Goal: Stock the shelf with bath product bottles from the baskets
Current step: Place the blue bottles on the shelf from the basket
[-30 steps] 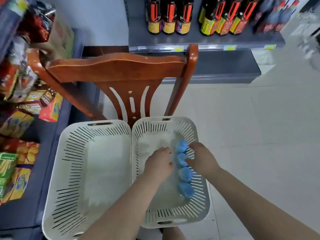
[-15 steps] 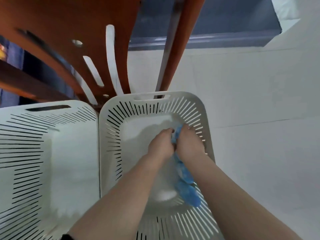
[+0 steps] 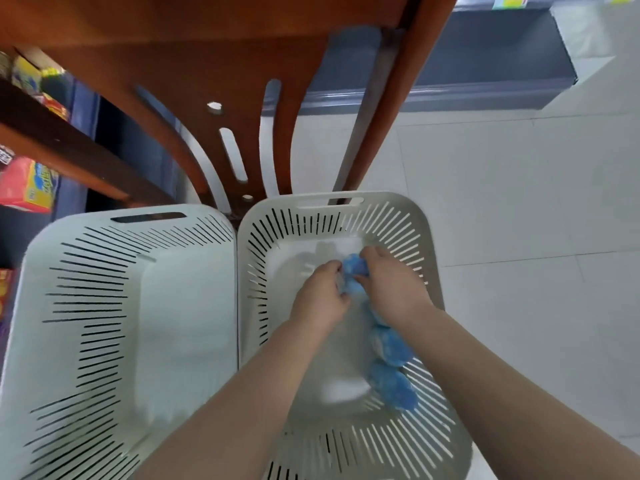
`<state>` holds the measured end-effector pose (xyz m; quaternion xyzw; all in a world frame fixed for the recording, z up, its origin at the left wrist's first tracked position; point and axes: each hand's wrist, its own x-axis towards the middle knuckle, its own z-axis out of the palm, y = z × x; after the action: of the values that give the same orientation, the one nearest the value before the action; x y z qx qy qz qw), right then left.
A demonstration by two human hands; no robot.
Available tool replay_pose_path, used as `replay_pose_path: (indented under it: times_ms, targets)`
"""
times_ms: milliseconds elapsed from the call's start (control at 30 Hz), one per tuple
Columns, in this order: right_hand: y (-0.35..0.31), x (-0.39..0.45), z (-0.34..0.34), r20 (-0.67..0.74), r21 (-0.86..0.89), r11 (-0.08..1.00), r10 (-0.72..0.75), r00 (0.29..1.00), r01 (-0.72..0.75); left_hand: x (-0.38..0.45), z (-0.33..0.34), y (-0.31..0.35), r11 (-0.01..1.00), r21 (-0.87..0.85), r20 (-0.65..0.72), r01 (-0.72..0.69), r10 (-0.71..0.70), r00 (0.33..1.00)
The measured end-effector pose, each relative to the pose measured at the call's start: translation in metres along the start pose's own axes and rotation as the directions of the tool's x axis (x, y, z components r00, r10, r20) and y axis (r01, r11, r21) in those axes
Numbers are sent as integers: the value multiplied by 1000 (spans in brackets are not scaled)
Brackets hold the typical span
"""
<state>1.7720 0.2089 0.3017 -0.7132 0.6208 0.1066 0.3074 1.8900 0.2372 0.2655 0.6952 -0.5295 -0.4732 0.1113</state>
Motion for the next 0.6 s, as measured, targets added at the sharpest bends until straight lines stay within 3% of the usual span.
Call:
replay_pose_path:
  times_ms: [167,333,467,600]
  targets:
    - [-28,-27,-38,-26,-148,977,-157,987,151,-34,-45,9,997,-43,-34,-69,67,997]
    - [-71,-65,-85,-85,-43,960,-279,957,276,-91,-98,24,986,-93,-75,-135,128,989]
    - [-118,-103,-136,-170,-42,912,-409,896,408,-144,-159,38,974,-115,-143,-195,178,974]
    - [-180,-145,-187,-245,-41,823,-558,793,566,-202,-227,52,956,-117,-263,-270,233,936]
